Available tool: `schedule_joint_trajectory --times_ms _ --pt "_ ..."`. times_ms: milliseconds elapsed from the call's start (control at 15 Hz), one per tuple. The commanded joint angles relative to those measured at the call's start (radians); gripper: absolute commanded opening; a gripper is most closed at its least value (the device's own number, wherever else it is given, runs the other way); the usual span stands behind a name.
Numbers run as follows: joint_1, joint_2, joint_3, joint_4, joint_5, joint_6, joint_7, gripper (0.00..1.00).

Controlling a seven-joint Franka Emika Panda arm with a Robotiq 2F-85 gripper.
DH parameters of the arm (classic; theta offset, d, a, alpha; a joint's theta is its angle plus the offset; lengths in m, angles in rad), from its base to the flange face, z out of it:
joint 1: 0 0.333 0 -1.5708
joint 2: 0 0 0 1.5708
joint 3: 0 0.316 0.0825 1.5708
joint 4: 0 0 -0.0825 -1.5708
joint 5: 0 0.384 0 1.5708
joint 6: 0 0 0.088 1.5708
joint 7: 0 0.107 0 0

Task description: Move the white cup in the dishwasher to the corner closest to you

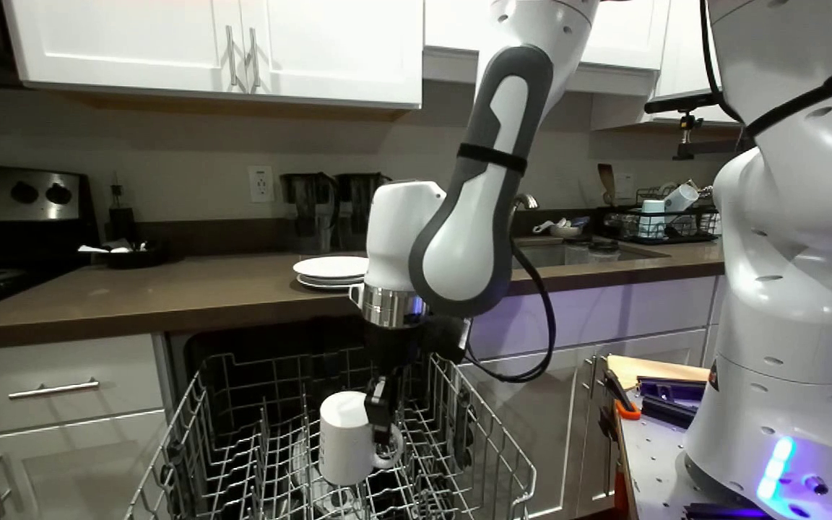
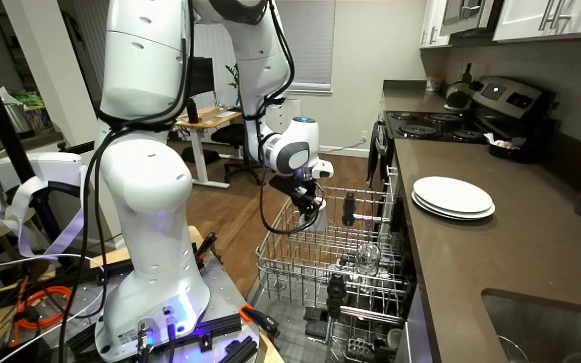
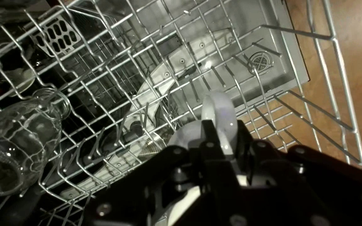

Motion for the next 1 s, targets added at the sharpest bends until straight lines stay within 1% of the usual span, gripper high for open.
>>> schedule_joint_trajectory --times_ms 0,67,200,333,400,467,600,667,733,933 --pt "-0.038 -0.052 0.068 -0.101 0.054 0.103 0.027 0.1" --pt "-0.05 -0.055 0.087 -0.113 0.062 0.11 0.03 0.1" --pt "-0.098 -0.069 0.144 -0.122 0.075 0.088 0.01 0.1" --pt "-0.154 -0.082 0.204 -0.117 0.094 0.048 -0.01 0.1" --pt "-0.193 -0.088 0.241 -0.114 0.11 0.022 -0.028 0.1" --pt "-0.215 -0.092 0.26 -0.107 0.123 -0.014 -0.04 0.1" --pt "-0.217 -0.109 0.239 -0.09 0.145 -0.091 -0.037 0.1" --pt "-0.162 -0.055 0.203 -0.081 0.122 -0.035 -0.012 0.18" --pt "-0.166 -0.065 0.198 -0.079 0.13 -0.058 -0.014 0.17" --pt "-0.169 -0.077 0.194 -0.079 0.132 -0.073 -0.016 0.17"
